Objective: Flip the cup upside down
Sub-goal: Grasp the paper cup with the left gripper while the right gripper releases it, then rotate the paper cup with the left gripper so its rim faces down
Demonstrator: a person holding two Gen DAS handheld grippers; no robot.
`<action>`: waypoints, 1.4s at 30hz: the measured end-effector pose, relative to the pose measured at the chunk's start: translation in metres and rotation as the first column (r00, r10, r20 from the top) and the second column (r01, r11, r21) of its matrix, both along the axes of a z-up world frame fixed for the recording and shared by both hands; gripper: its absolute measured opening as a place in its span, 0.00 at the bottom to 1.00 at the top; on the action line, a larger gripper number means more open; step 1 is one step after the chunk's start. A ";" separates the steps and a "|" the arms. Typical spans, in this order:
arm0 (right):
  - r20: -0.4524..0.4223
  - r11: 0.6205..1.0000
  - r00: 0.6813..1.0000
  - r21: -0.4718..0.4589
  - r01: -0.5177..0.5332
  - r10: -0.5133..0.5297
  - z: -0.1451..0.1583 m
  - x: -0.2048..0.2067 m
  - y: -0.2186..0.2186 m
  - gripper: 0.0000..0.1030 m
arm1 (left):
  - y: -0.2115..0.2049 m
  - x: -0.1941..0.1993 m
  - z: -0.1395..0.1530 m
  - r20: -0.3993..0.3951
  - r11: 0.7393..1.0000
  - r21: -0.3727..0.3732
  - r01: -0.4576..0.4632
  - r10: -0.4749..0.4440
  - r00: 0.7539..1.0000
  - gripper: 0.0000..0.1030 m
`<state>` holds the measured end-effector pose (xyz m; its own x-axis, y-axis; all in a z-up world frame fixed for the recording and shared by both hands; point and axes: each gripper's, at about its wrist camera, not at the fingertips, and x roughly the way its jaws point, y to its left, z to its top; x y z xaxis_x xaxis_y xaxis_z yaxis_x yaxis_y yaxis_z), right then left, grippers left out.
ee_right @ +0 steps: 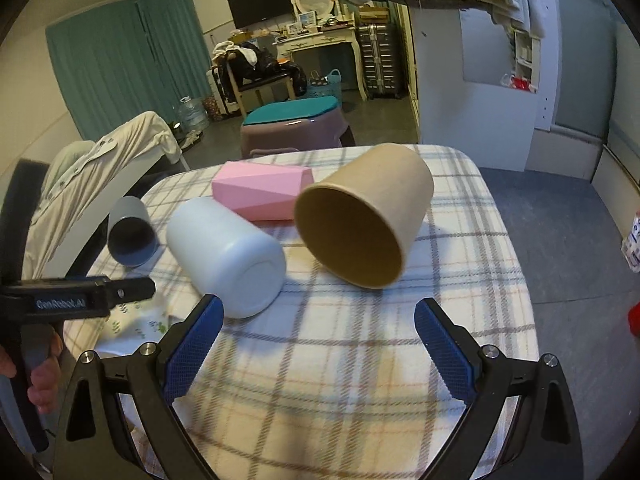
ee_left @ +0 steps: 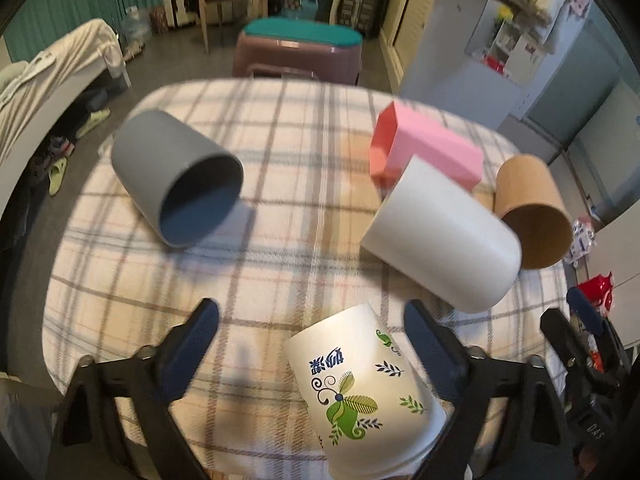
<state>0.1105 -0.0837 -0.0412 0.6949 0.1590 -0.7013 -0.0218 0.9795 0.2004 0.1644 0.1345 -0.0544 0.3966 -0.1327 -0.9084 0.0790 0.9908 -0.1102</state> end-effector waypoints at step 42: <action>0.023 0.999 0.999 0.032 0.036 -0.037 -0.001 -0.016 -0.002 0.94 | -0.013 -0.003 -0.004 -0.184 0.986 0.009 0.168 -0.164 0.969 0.63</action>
